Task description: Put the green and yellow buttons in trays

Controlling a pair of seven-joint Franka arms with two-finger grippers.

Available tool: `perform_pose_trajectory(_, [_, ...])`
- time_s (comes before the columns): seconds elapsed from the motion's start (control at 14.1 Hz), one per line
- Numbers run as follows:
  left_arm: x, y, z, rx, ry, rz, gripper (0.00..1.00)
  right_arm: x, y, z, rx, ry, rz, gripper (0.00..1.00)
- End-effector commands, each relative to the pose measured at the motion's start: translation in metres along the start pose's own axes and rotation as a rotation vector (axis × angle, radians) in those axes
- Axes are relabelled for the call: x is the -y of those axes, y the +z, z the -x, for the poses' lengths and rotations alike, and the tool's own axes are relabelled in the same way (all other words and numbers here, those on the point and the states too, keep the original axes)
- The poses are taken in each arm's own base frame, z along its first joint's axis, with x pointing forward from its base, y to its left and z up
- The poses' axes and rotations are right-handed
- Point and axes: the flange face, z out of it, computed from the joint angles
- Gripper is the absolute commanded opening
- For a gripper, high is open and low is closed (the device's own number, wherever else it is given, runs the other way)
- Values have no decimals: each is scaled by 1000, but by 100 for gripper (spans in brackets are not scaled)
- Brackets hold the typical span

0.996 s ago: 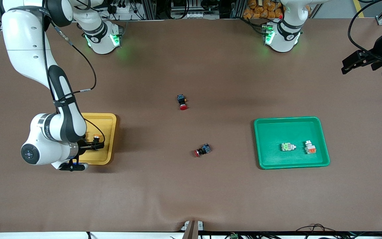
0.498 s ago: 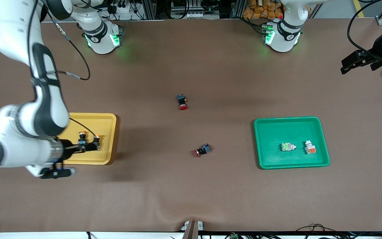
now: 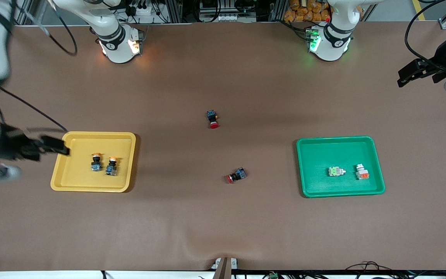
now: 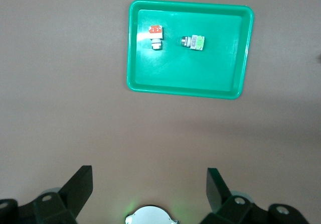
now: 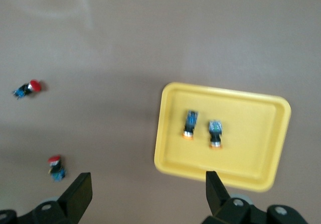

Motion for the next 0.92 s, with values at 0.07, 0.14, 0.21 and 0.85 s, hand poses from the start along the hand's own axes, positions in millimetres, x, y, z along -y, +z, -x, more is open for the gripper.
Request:
perform_pose_trajectory(0.07, [0, -4, 2, -12, 17, 14, 100, 1, -64, 55, -19, 41, 28, 100])
perform_pose_trajectory(0.14, [-1, -3, 2, -11, 20, 13, 100, 2, -77, 68, -15, 66, 29, 100])
perform_pose_trajectory(0.21, [-3, -2, 1, -8, 25, 14, 100, -4, -82, 77, 5, 97, 29, 100])
perform_pose_trajectory(0.85, [-30, -8, 4, -14, 11, 13, 100, -18, -54, 135, 48, 215, 101, 100])
